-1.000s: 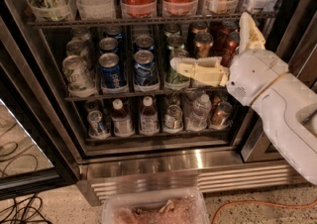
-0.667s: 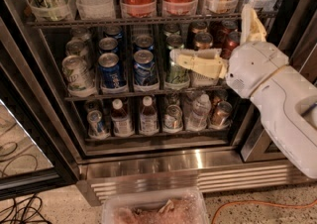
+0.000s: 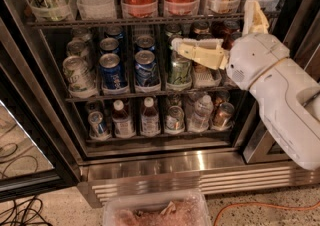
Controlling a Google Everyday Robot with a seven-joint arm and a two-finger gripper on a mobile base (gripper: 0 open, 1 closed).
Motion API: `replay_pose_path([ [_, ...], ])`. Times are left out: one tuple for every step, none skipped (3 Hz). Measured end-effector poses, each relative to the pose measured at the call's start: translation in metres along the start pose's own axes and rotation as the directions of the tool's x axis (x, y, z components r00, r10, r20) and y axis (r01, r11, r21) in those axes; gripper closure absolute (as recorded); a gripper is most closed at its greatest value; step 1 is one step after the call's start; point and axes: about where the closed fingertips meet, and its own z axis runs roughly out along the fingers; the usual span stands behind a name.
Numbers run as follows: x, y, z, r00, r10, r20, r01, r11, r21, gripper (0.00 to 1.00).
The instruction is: Pick orange can from top shelf of fridge
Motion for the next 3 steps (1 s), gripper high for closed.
replay_pose_path([
  [-0.003,-0.013,0.004,1.0,-0.011,0.011,0.011,0.9996,0.027,0.0],
  [-0.007,-0.029,0.006,0.999,-0.037,0.016,0.036,0.9977,0.057,0.0],
  [-0.007,-0.029,0.006,0.999,-0.043,0.016,0.042,0.9975,0.057,0.0],
])
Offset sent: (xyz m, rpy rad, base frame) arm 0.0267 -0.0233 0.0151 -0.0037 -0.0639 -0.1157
